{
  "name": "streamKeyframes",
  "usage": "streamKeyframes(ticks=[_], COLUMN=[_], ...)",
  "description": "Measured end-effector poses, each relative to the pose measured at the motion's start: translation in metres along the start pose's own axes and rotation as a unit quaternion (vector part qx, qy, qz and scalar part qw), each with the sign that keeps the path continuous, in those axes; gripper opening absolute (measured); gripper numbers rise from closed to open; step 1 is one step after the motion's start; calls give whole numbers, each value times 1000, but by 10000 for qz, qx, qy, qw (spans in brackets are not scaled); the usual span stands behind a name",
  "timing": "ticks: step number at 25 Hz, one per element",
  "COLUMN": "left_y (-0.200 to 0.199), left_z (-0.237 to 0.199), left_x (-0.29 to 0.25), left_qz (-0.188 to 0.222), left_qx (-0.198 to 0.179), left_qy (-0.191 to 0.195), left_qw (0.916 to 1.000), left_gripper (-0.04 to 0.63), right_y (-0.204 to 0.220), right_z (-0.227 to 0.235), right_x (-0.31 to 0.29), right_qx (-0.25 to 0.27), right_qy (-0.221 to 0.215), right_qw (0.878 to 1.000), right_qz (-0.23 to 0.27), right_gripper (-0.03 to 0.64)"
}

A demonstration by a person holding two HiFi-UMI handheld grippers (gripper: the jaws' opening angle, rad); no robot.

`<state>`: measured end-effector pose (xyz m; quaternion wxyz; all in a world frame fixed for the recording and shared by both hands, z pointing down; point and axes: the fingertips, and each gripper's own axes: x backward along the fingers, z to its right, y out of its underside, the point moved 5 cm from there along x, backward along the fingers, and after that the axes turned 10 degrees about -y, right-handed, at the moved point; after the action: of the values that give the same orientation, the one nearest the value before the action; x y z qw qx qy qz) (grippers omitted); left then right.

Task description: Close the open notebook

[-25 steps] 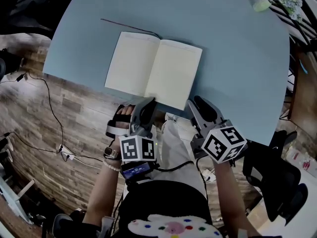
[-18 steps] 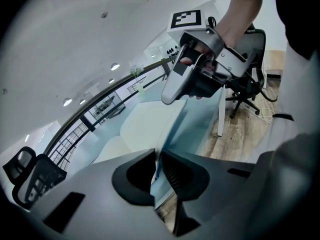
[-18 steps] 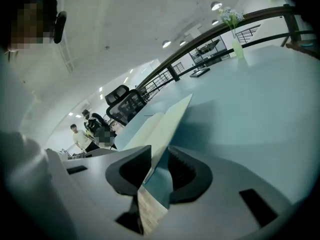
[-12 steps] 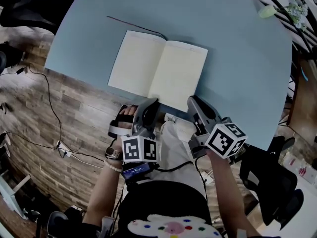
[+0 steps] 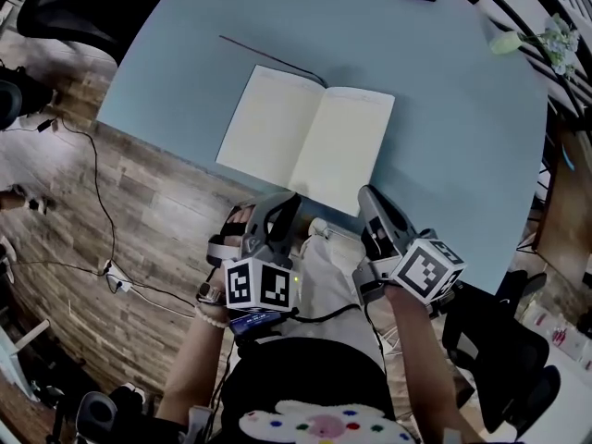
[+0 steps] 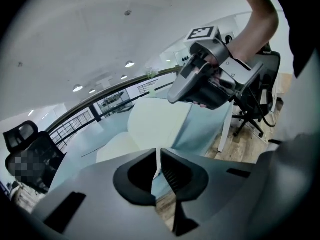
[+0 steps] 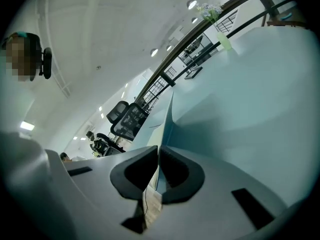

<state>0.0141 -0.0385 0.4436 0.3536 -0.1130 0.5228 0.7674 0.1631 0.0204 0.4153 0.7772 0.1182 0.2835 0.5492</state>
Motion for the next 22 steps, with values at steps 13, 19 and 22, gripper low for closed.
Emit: streamKeyframes(ticks=[13, 19, 22], left_y=[0, 9, 17], left_z=[-60, -81, -89], left_x=[46, 66, 76], left_qz=[153, 108, 43], left_qx=[1314, 1572, 1688], left_qy=[-834, -1193, -1362], left_qw=[9877, 9803, 9762], left_gripper=[18, 17, 17], right_y=[-11, -14, -14], right_z=[-43, -57, -63], right_x=[-29, -47, -58], right_qx=[173, 286, 282], right_qy=[-393, -517, -550], right_qw=[9991, 9982, 9979], right_qz=[-15, -115, -179], right_gripper=[43, 41, 41])
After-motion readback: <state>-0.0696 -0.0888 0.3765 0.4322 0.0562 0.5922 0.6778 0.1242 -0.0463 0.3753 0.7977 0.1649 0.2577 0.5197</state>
